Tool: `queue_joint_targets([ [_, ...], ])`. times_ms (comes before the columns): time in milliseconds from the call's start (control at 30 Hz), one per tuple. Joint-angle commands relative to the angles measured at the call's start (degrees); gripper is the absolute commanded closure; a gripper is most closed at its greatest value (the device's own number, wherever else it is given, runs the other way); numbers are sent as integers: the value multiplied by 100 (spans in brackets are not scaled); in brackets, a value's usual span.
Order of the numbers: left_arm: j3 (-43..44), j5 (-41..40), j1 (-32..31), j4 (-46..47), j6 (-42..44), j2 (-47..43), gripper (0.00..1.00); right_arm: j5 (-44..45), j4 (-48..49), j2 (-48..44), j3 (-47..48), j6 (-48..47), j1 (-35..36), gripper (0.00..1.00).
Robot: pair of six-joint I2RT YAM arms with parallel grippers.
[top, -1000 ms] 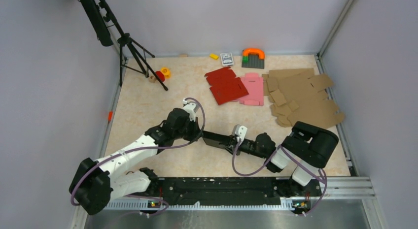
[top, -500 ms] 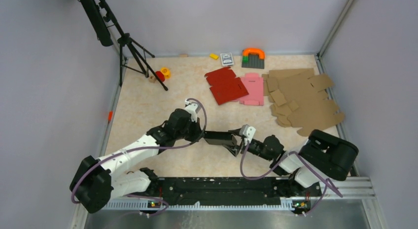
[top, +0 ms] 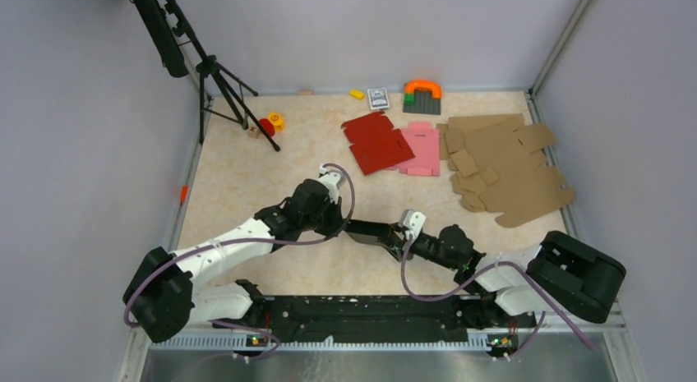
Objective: Fold the paper box
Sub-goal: Close the paper box at the center of the board.
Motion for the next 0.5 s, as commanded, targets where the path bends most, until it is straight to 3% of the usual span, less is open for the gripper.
queue_joint_targets([
  [0,305,-142,-24,-158,161,-3,100,-100,-108,-17,44,-36,26,57],
  [100,399,-125,-19,-351,198,-108,96,-65,-194,-186,-25,-55,14,66],
  [267,617,-187,-11,-960,262,-516,72,-95,-270,-325,-133,-139,-28,77],
  [467,739,-51,105,-915,320,-698,51,-251,-216,-244,-122,-145,-37,81],
])
